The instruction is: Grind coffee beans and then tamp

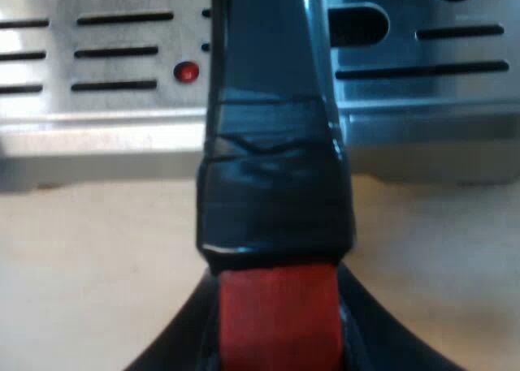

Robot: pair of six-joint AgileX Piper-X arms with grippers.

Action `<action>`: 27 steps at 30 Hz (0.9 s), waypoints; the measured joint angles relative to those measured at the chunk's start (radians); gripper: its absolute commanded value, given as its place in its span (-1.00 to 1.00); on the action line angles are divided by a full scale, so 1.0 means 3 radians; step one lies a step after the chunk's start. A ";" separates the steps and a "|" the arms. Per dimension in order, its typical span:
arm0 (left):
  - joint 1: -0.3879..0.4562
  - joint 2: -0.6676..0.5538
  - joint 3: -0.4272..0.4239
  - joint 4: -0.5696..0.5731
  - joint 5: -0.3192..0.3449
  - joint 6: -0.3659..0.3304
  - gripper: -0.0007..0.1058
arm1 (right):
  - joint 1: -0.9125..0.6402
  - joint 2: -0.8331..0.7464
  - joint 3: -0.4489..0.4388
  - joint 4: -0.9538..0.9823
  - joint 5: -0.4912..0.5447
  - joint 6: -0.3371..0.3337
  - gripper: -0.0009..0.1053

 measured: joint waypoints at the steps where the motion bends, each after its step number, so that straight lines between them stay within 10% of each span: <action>1: 0.0000 0.0000 0.0000 0.0000 0.0000 0.0000 0.51 | 0.0009 -0.0014 0.0012 0.0000 -0.0004 0.0000 -0.98; 27: 0.0000 0.0000 0.0000 0.0000 0.0000 0.0000 0.51 | 0.0545 -0.0137 0.0158 0.0106 0.0208 0.0229 -0.98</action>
